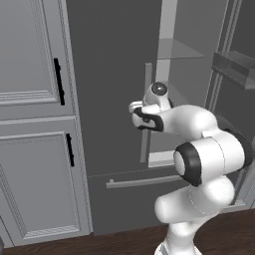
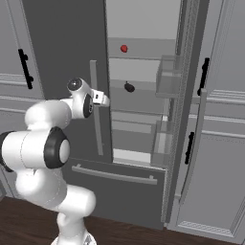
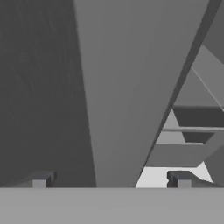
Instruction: Take the strawberry from the fridge and place it on top of the pancake, located on the dining counter.
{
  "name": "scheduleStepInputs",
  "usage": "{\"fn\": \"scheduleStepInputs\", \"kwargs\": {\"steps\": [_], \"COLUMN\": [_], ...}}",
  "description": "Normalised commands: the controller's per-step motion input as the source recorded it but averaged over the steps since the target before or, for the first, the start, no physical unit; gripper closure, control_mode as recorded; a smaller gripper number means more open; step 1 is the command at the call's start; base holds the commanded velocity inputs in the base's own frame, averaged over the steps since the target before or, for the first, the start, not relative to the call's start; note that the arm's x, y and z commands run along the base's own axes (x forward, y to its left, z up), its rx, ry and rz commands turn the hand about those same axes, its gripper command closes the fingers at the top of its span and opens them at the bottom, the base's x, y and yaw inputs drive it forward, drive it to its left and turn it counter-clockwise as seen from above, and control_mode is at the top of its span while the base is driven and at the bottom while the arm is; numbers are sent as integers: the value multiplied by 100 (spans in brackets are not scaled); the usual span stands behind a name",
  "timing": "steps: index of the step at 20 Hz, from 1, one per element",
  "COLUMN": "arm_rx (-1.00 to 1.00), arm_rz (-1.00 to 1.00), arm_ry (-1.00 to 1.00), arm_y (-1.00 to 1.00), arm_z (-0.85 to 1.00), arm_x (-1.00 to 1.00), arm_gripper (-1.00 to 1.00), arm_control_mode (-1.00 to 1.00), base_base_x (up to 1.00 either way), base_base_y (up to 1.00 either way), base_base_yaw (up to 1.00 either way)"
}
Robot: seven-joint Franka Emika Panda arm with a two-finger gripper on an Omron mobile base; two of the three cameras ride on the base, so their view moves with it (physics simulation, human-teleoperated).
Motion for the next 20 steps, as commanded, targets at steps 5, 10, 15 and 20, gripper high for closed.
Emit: {"fn": "scheduleStepInputs", "kwargs": {"steps": [5,10,15,20], "arm_rx": [0,0,0,0], "arm_rz": [0,0,0,0], "arm_ry": [0,0,0,0], "arm_y": [4,0,20,90], "arm_z": [-24,-27,-37,-33], "arm_x": [58,64,68,32], "arm_gripper": [-100,-100,100,100], "arm_control_mode": [-100,-100,-100,-100], "base_base_x": [0,0,0,0], "base_base_y": [0,0,0,0], "base_base_yaw": [0,0,0,0]}}
